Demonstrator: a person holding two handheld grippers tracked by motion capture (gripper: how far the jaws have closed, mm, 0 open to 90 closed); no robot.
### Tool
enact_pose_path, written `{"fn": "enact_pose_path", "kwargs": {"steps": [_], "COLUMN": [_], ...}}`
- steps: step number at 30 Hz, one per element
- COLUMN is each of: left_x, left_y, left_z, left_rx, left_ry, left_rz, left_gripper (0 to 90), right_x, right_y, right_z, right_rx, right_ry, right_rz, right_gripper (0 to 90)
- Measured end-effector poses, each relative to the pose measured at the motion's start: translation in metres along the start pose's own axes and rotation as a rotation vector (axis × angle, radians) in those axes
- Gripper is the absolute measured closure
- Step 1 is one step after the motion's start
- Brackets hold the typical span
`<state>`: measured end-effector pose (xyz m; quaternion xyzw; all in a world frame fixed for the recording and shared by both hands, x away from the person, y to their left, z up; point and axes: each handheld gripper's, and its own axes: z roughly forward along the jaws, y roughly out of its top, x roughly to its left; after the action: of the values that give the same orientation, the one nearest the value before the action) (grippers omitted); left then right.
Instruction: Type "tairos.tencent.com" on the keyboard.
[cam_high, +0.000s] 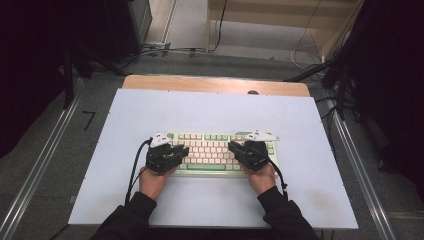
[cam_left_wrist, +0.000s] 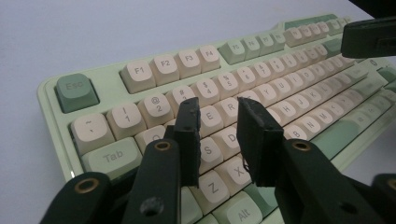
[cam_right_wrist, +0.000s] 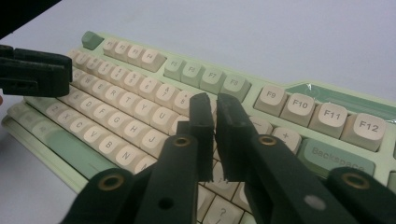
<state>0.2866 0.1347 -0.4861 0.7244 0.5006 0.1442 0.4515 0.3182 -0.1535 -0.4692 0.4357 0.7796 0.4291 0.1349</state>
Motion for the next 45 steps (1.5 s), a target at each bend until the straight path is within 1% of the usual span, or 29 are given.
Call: {"fn": "enact_pose_path", "kwargs": {"steps": [3,5,8,11,16,18,25,26,29,45], "left_x": [0.0,0.0,0.0,0.0,0.0,0.0,0.0,0.0,0.0,0.001], "left_y": [0.0,0.0,0.0,0.001,0.001,0.001,0.001,0.001,0.001,0.001], "left_z": [-0.001,-0.001,-0.001,-0.001,-0.001,-0.001,-0.002,-0.002,-0.002,-0.002], "left_rx": [-0.01,-0.012,-0.012,-0.014,-0.012,-0.014,-0.018,-0.018,-0.019,-0.02], "left_ry": [0.002,0.004,0.005,0.008,0.007,0.007,0.011,0.013,0.013,0.015], "left_rz": [-0.001,0.003,0.004,0.002,-0.001,0.0,-0.01,-0.011,-0.013,-0.015], "left_gripper": [64.9,62.4,61.8,58.9,56.6,55.1,54.3,54.3,54.4,54.2], "right_x": [0.0,-0.001,-0.001,-0.002,0.003,0.005,0.01,0.01,0.01,0.011], "right_y": [-0.001,-0.002,-0.005,-0.009,-0.015,-0.016,-0.022,-0.023,-0.024,-0.027], "right_z": [-0.002,-0.004,-0.007,-0.01,-0.013,-0.013,-0.008,-0.007,-0.005,0.0], "right_rx": [0.003,0.006,0.01,0.022,0.033,0.038,0.06,0.063,0.071,0.087], "right_ry": [0.001,0.004,0.007,0.012,0.013,0.014,0.014,0.013,0.01,0.002], "right_rz": [-0.005,-0.009,-0.015,-0.013,-0.033,-0.034,-0.043,-0.048,-0.044,-0.058], "right_gripper": [87.1,87.2,87.3,87.3,87.2,87.2,87.2,87.2,87.2,87.2]}}
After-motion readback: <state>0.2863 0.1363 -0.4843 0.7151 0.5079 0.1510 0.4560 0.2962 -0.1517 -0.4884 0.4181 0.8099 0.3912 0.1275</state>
